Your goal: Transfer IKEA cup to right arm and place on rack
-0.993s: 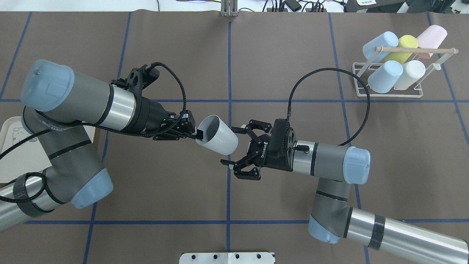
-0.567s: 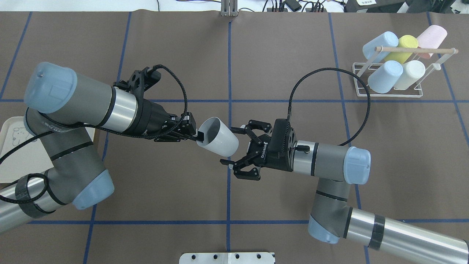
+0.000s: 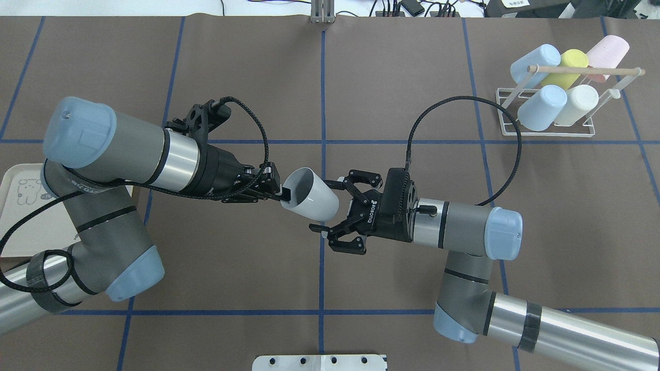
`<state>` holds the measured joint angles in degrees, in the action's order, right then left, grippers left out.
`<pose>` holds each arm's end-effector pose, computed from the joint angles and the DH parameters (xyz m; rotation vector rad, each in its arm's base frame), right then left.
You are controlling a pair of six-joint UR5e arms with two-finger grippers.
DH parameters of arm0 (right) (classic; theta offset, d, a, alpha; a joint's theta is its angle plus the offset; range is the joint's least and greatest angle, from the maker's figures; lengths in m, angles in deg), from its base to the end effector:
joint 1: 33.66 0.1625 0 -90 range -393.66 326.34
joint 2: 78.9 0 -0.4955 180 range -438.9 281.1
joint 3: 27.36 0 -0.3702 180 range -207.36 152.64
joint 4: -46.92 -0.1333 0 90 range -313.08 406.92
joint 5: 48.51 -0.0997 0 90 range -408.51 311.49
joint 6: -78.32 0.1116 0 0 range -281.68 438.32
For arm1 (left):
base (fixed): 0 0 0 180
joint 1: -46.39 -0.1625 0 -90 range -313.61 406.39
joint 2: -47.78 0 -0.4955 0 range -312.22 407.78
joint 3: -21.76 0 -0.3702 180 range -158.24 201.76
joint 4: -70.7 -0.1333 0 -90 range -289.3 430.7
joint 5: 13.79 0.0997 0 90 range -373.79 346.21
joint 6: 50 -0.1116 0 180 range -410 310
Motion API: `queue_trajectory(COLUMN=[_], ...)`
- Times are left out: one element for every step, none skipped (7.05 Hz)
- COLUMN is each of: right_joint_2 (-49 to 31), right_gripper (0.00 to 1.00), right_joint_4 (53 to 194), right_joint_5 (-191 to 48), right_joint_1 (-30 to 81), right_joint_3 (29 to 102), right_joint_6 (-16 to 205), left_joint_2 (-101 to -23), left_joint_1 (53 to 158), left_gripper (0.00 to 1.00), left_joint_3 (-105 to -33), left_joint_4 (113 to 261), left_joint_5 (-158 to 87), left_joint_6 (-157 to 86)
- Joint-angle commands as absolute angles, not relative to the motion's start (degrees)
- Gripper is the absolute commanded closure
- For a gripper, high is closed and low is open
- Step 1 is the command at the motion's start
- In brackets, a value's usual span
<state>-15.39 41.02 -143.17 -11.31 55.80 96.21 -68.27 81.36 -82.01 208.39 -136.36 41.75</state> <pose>-0.5327 -0.3533 0.3436 1.4852 -1.4463 -0.6261 0.4499 -0.4040 0.2751 -0.0096 1.5346 -0.0759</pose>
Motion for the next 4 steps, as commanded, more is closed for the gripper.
queue_trajectory(right_joint_2=[-15.35, -15.35, -15.35, -15.35], right_gripper=[0.10, 0.18, 0.26, 0.32], right_joint_4=[40.86, 40.86, 40.86, 40.86], right_joint_5=[-143.17, -143.17, -143.17, -143.17], right_joint_1=[-11.33, -11.42, -11.42, -11.42], right_joint_3=[55.79, 55.79, 55.79, 55.79], right_joint_6=[96.25, 96.25, 96.25, 96.34], left_joint_2=[-68.32, -68.32, -68.23, -68.23], left_joint_1=[81.11, 81.02, 81.02, 81.02], left_gripper=[1.00, 1.00, 1.00, 1.00], left_joint_3=[-82.04, -82.04, -82.04, -82.04], left_joint_4=[208.43, 208.43, 208.43, 208.43], left_joint_5=[-135.87, -135.87, -135.87, -135.87], left_joint_6=[41.75, 41.75, 41.75, 41.75])
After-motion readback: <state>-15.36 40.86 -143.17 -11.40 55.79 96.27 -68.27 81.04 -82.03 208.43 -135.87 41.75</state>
